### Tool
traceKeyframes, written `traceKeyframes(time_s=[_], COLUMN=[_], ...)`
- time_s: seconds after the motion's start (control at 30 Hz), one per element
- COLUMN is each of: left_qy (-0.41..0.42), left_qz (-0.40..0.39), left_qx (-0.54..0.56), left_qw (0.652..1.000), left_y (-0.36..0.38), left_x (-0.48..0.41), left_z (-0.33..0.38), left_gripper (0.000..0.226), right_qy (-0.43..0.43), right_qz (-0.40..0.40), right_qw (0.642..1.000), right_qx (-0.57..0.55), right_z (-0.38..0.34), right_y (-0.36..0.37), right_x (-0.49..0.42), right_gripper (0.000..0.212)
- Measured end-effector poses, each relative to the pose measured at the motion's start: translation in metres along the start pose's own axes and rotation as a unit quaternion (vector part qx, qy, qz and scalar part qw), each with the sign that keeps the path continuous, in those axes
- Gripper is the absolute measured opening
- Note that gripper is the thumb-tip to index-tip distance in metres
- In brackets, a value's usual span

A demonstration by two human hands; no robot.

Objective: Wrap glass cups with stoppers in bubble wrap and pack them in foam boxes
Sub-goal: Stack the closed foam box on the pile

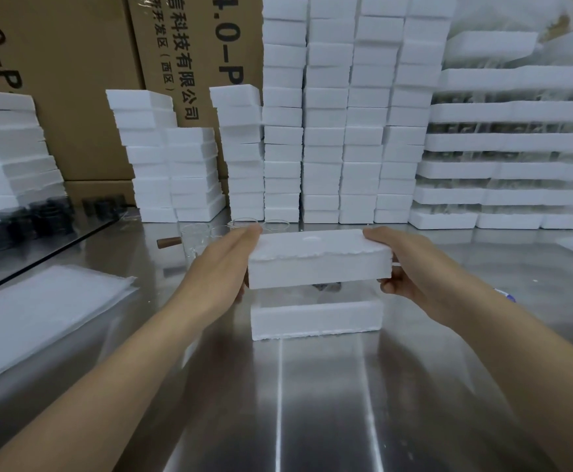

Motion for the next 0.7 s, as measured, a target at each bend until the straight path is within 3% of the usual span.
traceKeyframes(time_s=[0.1,0.37,0.53,0.7], left_qy=[0.003,-0.006,-0.04,-0.079], left_qz=[-0.021,-0.044,-0.05,-0.06], left_qx=[0.014,0.0,-0.038,-0.053], left_qw=[1.0,0.999,0.997,0.994], left_y=[0.002,0.004,0.003,0.002], left_x=[0.003,0.005,0.005,0.008], left_z=[-0.002,-0.002,-0.01,-0.015], left_gripper=[0.027,0.022,0.042,0.043], right_qy=[0.0,0.013,0.014,0.028], right_qz=[0.004,-0.009,-0.014,-0.042], right_qw=[0.999,0.989,0.989,0.988], right_qx=[0.041,0.15,0.149,0.145], right_z=[0.004,0.02,0.021,0.024], right_y=[-0.003,-0.005,-0.007,-0.008], right_x=[-0.002,-0.005,-0.007,-0.006], right_gripper=[0.038,0.041,0.045,0.047])
Point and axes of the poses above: each hand's wrist, its own x-axis away from the middle knuckle, its own y-axis out of the palm, z = x × y, the point moved 10 cm from there along -x, towards the middle knuckle, and after that the axes turned 11 degrees about z, right-handed, at the moved point
